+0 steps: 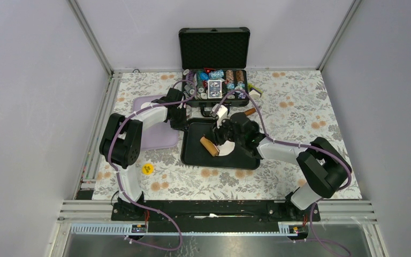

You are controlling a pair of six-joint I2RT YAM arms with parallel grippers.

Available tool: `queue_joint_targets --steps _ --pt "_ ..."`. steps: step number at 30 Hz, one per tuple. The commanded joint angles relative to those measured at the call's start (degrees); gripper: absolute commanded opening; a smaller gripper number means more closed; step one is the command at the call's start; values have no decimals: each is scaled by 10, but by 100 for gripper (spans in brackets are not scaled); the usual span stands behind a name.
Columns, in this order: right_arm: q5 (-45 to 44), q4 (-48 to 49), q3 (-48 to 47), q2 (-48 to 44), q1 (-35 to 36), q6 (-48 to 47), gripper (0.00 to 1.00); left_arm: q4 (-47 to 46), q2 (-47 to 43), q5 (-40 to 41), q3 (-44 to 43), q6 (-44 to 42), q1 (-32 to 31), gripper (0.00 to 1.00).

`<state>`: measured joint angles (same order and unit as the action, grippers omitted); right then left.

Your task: Roll out the dumpling wrappers from the dough

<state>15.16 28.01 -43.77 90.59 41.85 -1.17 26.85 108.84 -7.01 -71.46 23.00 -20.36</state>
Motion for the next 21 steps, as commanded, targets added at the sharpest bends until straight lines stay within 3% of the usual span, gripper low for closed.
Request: queue_joint_targets --steps 1,9,13,17,21 --pt "37 -150 35 50 23 0 0 36 23 68 30 -11 3 0" --pt "51 -133 -15 -2 22 -7 0 36 23 68 31 -11 3 0" --pt "90 -141 -47 -47 -14 8 0 36 23 68 29 -11 3 0" --pt "109 -128 -26 -82 -63 6 0 36 23 68 30 -11 3 0" --pt "119 -47 32 -104 -108 -1 0 37 22 82 29 -10 4 0"
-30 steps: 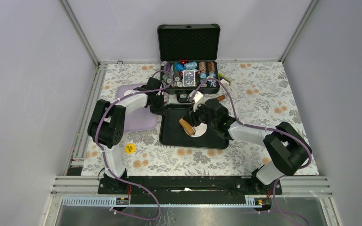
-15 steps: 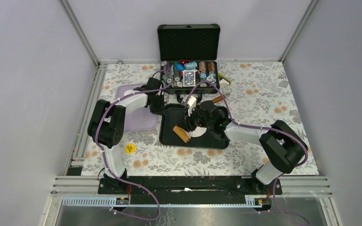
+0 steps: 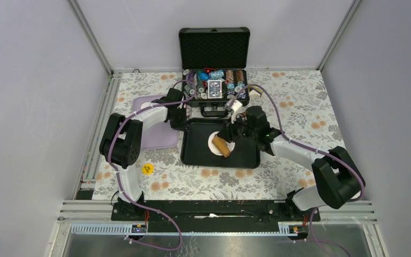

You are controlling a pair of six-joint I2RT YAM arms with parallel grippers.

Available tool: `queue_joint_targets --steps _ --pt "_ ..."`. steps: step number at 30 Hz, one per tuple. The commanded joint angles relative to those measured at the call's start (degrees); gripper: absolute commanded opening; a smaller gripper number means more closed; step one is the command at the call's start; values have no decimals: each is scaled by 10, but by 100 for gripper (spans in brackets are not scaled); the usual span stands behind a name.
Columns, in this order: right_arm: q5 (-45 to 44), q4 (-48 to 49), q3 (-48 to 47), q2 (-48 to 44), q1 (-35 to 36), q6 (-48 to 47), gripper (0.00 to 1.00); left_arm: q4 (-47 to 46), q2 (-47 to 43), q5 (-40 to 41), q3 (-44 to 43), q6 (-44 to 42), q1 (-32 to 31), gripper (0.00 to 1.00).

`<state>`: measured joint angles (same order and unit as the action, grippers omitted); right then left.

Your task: Roll out the dumpling wrappers from the dough

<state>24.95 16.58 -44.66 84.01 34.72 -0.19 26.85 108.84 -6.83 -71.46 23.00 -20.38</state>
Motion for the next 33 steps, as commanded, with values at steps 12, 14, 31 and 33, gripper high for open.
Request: queue_joint_targets --steps 12,14,31,33 --pt "24 105 118 24 -9 -50 0 36 23 81 29 -10 3 0" --pt "22 92 120 31 6 -51 0 36 23 82 29 -10 3 0" --pt "49 14 -34 21 10 14 0 36 23 80 28 -11 3 0" --pt "49 8 -69 14 -14 36 0 36 24 80 28 -11 3 0"
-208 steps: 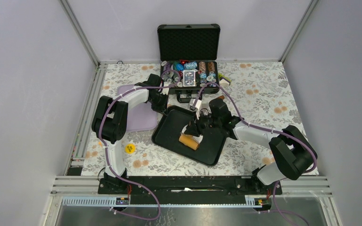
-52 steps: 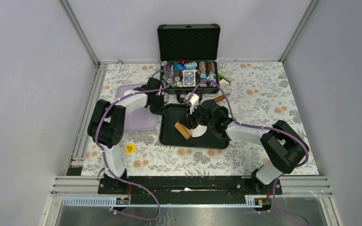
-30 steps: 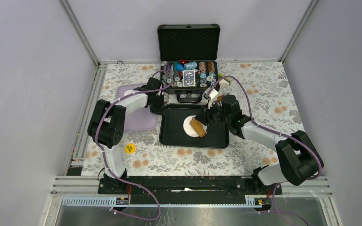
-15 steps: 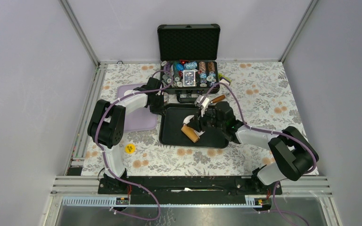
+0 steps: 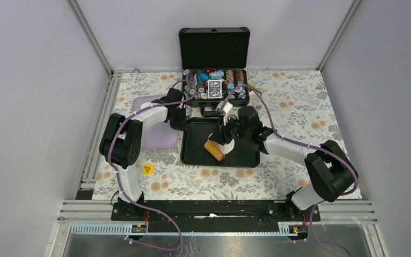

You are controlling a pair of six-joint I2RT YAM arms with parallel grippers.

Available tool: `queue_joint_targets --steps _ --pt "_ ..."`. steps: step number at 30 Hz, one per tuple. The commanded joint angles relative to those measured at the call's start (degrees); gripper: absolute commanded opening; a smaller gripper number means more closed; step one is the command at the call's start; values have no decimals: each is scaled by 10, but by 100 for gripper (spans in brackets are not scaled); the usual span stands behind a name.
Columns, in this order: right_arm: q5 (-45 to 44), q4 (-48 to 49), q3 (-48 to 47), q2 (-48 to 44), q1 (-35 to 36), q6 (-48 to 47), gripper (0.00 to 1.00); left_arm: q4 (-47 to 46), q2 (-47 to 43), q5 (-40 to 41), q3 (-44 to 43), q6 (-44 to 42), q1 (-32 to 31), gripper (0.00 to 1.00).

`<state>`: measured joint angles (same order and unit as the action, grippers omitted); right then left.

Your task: Roll out the dumpling wrappers from the dough

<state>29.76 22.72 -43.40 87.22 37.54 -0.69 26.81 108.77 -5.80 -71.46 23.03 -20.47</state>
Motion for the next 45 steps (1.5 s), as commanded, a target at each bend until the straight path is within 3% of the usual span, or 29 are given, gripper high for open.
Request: queue_joint_targets --steps 1,10,20,34,41,45 --pt "-2 -53 -94 -20 -52 42 0 36 25 69 27 -11 4 0" --pt "-66 -5 -43 34 -65 -26 0 37 26 69 27 -12 4 0" --pt "-100 -70 6 80 9 -77 0 37 25 69 27 -13 4 0" --pt "-85 -123 -15 115 60 -78 0 36 25 68 28 -13 4 0" --pt "-71 -130 -60 47 60 -68 0 34 23 69 29 -12 4 0" --pt "-49 -122 -105 1 9 -41 0 34 23 69 29 -12 4 0"
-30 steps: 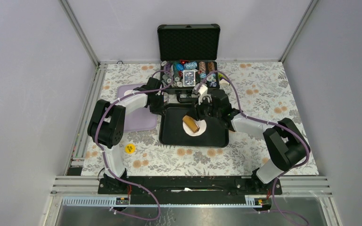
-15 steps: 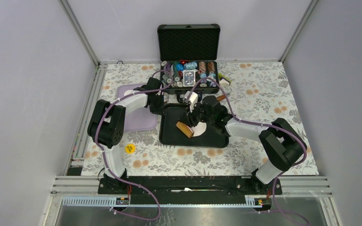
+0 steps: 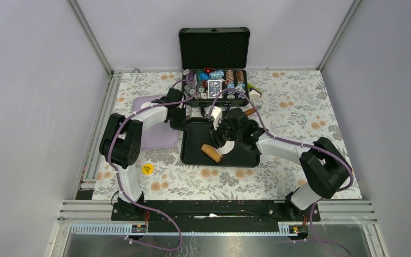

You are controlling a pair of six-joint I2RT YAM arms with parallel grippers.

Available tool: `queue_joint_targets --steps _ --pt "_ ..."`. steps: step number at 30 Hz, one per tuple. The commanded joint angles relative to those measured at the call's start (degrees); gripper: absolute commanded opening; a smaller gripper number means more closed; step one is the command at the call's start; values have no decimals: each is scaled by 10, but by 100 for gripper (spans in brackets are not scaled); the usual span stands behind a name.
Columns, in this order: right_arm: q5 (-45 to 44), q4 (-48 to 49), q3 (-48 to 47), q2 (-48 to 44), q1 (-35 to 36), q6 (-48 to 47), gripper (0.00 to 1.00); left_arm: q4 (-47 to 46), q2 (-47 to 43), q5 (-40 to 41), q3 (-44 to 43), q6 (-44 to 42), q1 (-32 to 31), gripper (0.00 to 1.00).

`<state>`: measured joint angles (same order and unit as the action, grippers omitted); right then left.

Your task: Roll out the dumpling wrappers from the dough

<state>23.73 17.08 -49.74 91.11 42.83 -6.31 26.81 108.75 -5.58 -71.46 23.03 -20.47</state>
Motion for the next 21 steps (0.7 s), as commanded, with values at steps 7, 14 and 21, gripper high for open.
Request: queue_joint_targets --steps 7,14,21 --pt "-1 36 27 -33 -106 -23 0 33 23 68 29 -11 4 0" --pt "12 -16 49 26 -103 -53 0 33 22 68 29 -11 4 0" --pt "8 -64 36 40 -77 -49 0 33 23 68 30 -12 5 0"
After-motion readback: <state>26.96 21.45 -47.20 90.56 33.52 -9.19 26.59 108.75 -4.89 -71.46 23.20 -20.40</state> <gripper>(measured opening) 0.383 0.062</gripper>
